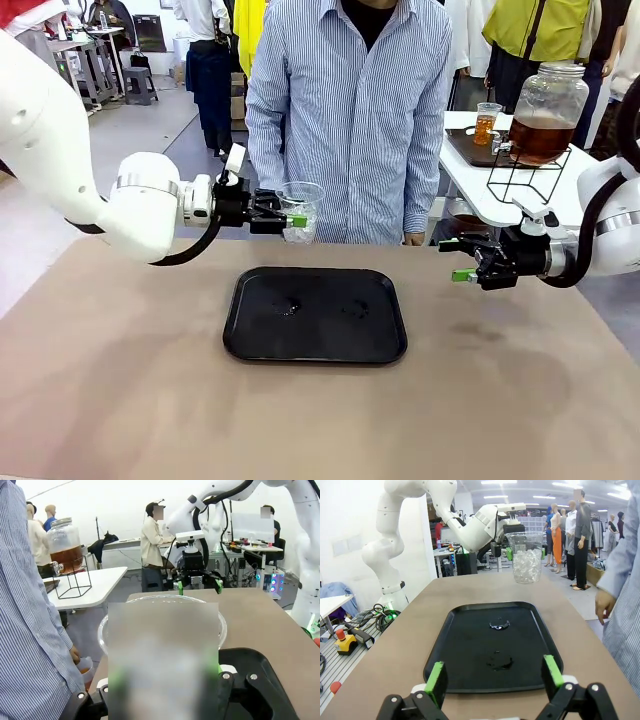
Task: Pour the drink into the iced cup.
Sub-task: Open the gripper to release the iced cup you were holding.
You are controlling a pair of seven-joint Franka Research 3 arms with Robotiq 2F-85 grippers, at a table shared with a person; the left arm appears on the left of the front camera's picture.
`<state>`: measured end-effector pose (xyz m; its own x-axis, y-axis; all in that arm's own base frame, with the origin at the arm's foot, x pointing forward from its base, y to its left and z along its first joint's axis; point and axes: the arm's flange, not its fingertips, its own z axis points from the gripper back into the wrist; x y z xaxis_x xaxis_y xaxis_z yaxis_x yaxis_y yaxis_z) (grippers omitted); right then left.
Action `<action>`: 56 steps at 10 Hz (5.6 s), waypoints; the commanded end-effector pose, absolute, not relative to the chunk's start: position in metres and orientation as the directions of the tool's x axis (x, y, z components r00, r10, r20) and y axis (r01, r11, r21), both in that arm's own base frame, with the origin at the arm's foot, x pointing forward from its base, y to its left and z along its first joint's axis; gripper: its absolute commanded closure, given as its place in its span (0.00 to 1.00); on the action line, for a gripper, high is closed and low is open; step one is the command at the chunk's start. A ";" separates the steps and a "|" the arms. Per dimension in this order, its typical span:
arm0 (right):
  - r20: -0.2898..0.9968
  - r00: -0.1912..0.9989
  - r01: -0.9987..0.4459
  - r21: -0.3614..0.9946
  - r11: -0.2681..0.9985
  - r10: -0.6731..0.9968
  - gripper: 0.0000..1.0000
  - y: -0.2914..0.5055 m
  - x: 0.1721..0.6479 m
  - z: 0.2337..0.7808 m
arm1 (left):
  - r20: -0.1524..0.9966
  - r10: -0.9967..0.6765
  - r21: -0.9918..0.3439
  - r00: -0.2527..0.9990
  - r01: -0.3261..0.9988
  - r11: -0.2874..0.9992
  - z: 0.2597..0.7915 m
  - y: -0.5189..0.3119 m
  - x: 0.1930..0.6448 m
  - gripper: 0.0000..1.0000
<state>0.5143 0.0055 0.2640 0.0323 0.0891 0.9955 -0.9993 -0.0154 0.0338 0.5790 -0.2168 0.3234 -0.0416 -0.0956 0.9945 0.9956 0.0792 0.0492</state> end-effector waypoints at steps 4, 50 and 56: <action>0.996 0.027 -0.999 0.029 -0.021 0.085 0.00 0.007 0.515 0.267 | 0.995 -0.092 0.053 -0.045 0.995 0.079 0.326 -0.218 0.578 0.27; 0.996 0.027 -0.999 0.029 -0.021 0.085 0.00 0.007 0.515 0.267 | 0.998 -0.058 0.044 -0.039 0.995 0.091 0.291 -0.052 0.488 0.00; 0.996 0.027 -0.999 0.029 -0.021 0.085 0.00 0.007 0.515 0.267 | 0.998 -0.049 0.041 -0.036 0.995 0.095 0.293 -0.059 0.496 0.00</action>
